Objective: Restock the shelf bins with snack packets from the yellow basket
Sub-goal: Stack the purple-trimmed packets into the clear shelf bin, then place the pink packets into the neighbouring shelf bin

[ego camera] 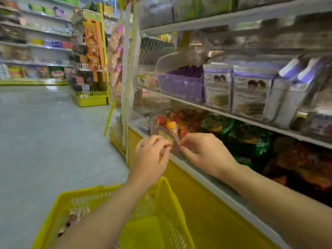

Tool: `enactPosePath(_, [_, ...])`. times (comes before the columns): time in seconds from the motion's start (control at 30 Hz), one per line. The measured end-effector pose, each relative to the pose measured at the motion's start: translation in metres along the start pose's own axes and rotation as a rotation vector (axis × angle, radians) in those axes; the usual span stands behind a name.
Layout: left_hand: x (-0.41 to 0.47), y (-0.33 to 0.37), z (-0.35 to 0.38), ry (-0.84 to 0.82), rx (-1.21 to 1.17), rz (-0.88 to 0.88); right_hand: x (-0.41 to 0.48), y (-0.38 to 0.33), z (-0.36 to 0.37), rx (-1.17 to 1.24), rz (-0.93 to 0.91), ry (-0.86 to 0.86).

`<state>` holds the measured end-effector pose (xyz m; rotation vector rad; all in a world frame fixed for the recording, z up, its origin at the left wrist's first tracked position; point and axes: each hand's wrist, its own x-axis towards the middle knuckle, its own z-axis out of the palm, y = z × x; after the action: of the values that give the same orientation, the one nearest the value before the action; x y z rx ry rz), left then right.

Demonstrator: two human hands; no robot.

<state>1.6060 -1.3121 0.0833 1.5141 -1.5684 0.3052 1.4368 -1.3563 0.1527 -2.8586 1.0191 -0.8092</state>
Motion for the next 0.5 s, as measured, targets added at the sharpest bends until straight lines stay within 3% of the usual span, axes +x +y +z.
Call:
enactPosePath(0.33, [-0.169,-0.183,-0.02,-0.361,0.246,-0.602,-0.021,-0.04,0.261,0.251,0.091,-0.649])
enactPosePath(0.5, [-0.229,-0.245,-0.006,-0.546,0.31,-0.811,-0.032,-0.049,0.363,0.401,0.255,-0.961])
